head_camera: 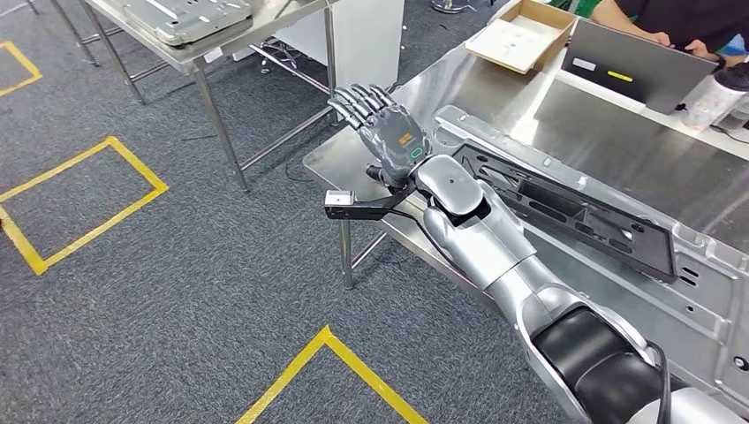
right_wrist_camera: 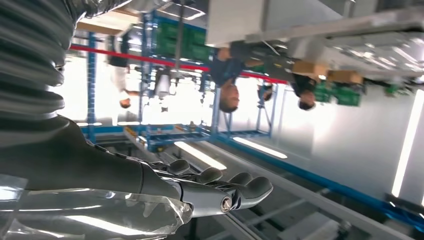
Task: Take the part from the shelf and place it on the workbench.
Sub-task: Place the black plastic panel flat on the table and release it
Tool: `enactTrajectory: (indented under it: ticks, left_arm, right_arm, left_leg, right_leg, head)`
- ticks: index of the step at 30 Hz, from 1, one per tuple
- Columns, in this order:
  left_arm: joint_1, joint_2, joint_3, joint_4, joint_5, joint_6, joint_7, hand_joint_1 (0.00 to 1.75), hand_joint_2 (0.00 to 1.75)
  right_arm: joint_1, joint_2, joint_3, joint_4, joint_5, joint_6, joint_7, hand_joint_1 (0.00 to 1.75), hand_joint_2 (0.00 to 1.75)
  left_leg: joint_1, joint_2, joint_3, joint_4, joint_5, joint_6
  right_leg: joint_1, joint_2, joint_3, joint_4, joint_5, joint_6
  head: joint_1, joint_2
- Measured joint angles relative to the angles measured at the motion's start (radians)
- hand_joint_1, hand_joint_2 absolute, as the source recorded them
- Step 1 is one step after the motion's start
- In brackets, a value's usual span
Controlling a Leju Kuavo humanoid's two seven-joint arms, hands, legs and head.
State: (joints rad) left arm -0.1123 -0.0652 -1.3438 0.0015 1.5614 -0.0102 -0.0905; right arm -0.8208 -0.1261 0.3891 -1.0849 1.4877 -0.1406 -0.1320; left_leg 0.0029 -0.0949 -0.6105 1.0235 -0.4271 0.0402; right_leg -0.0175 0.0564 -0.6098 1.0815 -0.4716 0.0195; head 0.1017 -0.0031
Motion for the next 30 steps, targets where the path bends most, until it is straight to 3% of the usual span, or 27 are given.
enactTrajectory:
  ticks: [2, 4, 6, 8, 10, 11, 12, 14, 16, 17, 19, 20, 22, 23, 25, 26, 27, 28, 30]
  left_arm:
    - [0.0, -0.001, -0.004, 0.0, 0.0, 0.001, 0.001, 0.0, 0.0]
    - [0.004, -0.002, -0.01, 0.0, 0.0, 0.003, 0.001, 0.0, 0.0]
    - [0.005, -0.003, -0.015, 0.0, 0.0, 0.003, 0.002, 0.0, 0.0]
    - [0.003, -0.003, -0.018, 0.0, 0.0, 0.004, 0.002, 0.0, 0.0]
    - [0.003, -0.003, -0.02, 0.0, 0.0, 0.004, 0.002, 0.0, 0.0]
    - [0.003, -0.003, -0.02, 0.0, 0.0, 0.004, 0.002, 0.0, 0.0]
    - [0.003, -0.003, -0.02, 0.0, 0.0, 0.004, 0.002, 0.0, 0.0]
    - [0.003, -0.004, -0.022, 0.0, -0.001, 0.006, 0.004, 0.0, 0.0]
    - [0.001, -0.006, -0.029, 0.0, -0.005, 0.01, 0.009, 0.0, 0.0]
    - [0.001, -0.007, -0.034, 0.0, -0.008, 0.011, 0.011, 0.0, 0.0]
    - [0.003, -0.009, -0.046, 0.0, -0.014, 0.01, 0.013, 0.0, 0.0]
    - [0.005, -0.01, -0.051, 0.0, -0.016, 0.007, 0.013, 0.0, 0.0]
    - [0.005, -0.01, -0.06, 0.0, -0.017, 0.002, 0.012, 0.0, 0.0]
    - [0.005, -0.011, -0.064, 0.0, -0.014, 0.002, 0.012, 0.0, 0.0]
    - [0.004, -0.012, -0.069, 0.0, -0.005, 0.01, 0.017, 0.0, 0.0]
    - [0.003, -0.013, -0.07, 0.0, -0.002, 0.015, 0.02, 0.0, 0.0]
    - [0.003, -0.014, -0.07, 0.0, 0.0, 0.02, 0.023, 0.0, 0.0]
    - [0.003, -0.014, -0.07, 0.0, 0.0, 0.023, 0.025, 0.0, 0.0]
    - [0.001, -0.014, -0.071, 0.0, 0.0, 0.025, 0.026, 0.0, 0.0]
  right_arm:
    - [0.005, -0.003, 0.0, -0.006, -0.004, -0.007, -0.002, 0.0, 1.75]
    - [0.009, -0.005, 0.001, -0.013, -0.009, -0.012, -0.002, 0.0, 1.75]
    - [0.009, -0.006, 0.001, -0.019, -0.011, -0.013, -0.002, 0.0, 1.75]
    - [0.011, -0.007, 0.001, -0.023, -0.011, -0.014, -0.002, 0.0, 1.75]
    - [0.015, -0.008, 0.001, -0.023, -0.011, -0.015, -0.002, 0.0, 1.75]
    - [0.018, -0.008, 0.001, -0.024, -0.012, -0.015, -0.003, 0.0, 1.75]
    - [0.019, -0.008, 0.001, -0.024, -0.012, -0.015, -0.003, 0.0, 1.75]
    - [0.021, -0.011, 0.001, -0.03, -0.013, -0.017, -0.003, 0.0, 1.75]
    - [0.03, -0.026, 0.001, -0.046, -0.018, -0.025, -0.007, 0.0, 1.75]
    - [0.039, -0.034, 0.001, -0.058, -0.022, -0.03, -0.011, 0.0, 1.75]
    - [0.065, -0.046, 0.001, -0.081, -0.025, -0.037, -0.018, 0.0, 1.75]
    - [0.076, -0.051, 0.001, -0.091, -0.026, -0.039, -0.019, 0.0, 1.75]
    - [0.093, -0.062, 0.001, -0.106, -0.026, -0.04, -0.019, 0.0, 1.75]
    - [0.1, -0.069, 0.001, -0.111, -0.025, -0.04, -0.019, 0.0, 1.75]
    - [0.117, -0.079, 0.001, -0.116, -0.025, -0.036, -0.021, 0.0, 1.75]
    - [0.126, -0.083, 0.001, -0.116, -0.026, -0.033, -0.022, 0.0, 1.75]
    - [0.131, -0.085, 0.002, -0.117, -0.026, -0.031, -0.024, 0.0, 1.75]
    - [0.133, -0.085, 0.002, -0.119, -0.026, -0.03, -0.026, 0.0, 1.75]
    - [0.133, -0.085, 0.003, -0.124, -0.026, -0.028, -0.03, 0.0, 1.75]
  left_leg:
    - [0.004, -0.021, -0.009, 0.001, 0.004, -0.012]
    - [0.009, -0.035, -0.016, -0.001, 0.008, -0.026]
    - [0.006, 0.006, -0.032, 0.031, -0.014, -0.036]
    - [0.006, 0.067, -0.083, 0.139, -0.072, -0.044]
    - [0.01, 0.084, -0.142, 0.256, -0.116, -0.05]
    - [0.011, 0.087, -0.151, 0.274, -0.114, -0.053]
    - [0.012, 0.091, -0.138, 0.25, -0.093, -0.054]
    - [0.01, 0.123, -0.069, 0.122, -0.036, -0.052]
    - [0.004, 0.151, -0.017, 0.024, -0.008, -0.041]
    - [0.001, 0.154, -0.011, 0.009, -0.008, -0.035]
    - [0.0, 0.13, -0.01, 0.006, -0.003, -0.022]
    - [0.002, 0.119, -0.009, 0.001, 0.0, -0.015]
    - [0.005, 0.101, -0.007, -0.007, 0.006, -0.004]
    - [0.006, 0.091, -0.008, -0.008, 0.008, 0.0]
    - [0.005, 0.067, -0.01, -0.008, 0.01, 0.003]
    - [0.004, 0.053, -0.01, -0.007, 0.01, 0.004]
    - [0.004, 0.039, -0.01, -0.005, 0.01, 0.004]
    - [0.005, 0.026, -0.01, -0.003, 0.01, 0.003]
    - [0.004, 0.0, -0.013, 0.003, 0.01, -0.002]
  right_leg:
    - [0.002, 0.022, 0.017, -0.043, 0.003, -0.006]
    - [0.003, 0.0, 0.021, -0.052, 0.008, -0.014]
    - [0.0, -0.026, 0.03, -0.066, 0.014, -0.029]
    - [0.002, -0.053, 0.035, -0.071, 0.015, -0.039]
    - [0.006, -0.081, 0.034, -0.068, 0.012, -0.041]
    - [0.006, -0.095, 0.034, -0.066, 0.01, -0.041]
    - [0.006, -0.108, 0.034, -0.063, 0.008, -0.04]
    - [0.007, -0.132, 0.035, -0.056, 0.0, -0.034]
    - [0.012, -0.152, 0.036, -0.051, -0.007, -0.024]
    - [0.015, -0.162, 0.039, -0.051, -0.009, -0.019]
    - [0.016, -0.179, 0.044, -0.054, -0.012, -0.008]
    - [0.014, -0.171, 0.045, -0.05, -0.019, -0.002]
    - [0.008, -0.119, 0.021, 0.009, -0.062, 0.006]
    - [0.006, -0.088, -0.005, 0.069, -0.096, 0.008]
    - [0.005, -0.061, -0.067, 0.196, -0.148, 0.01]
    - [0.005, -0.058, -0.083, 0.225, -0.148, 0.01]
    - [0.004, -0.056, -0.081, 0.215, -0.128, 0.009]
    - [0.003, -0.052, -0.06, 0.168, -0.094, 0.007]
    - [-0.001, -0.013, 0.0, 0.031, -0.029, 0.004]
  head:
    - [0.0, 0.0]
    - [0.0, 0.0]
    - [-0.002, 0.0]
    - [-0.003, 0.0]
    - [-0.004, 0.0]
    - [-0.004, 0.0]
    - [-0.004, 0.0]
    - [-0.004, 0.0]
    - [-0.003, 0.0]
    - [-0.002, 0.0]
    - [-0.002, 0.0]
    - [-0.002, 0.0]
    - [-0.002, 0.0]
    - [-0.002, 0.0]
    - [-0.002, 0.0]
    - [-0.002, 0.0]
    - [-0.002, 0.0]
    - [-0.002, 0.0]
    - [-0.002, 0.0]
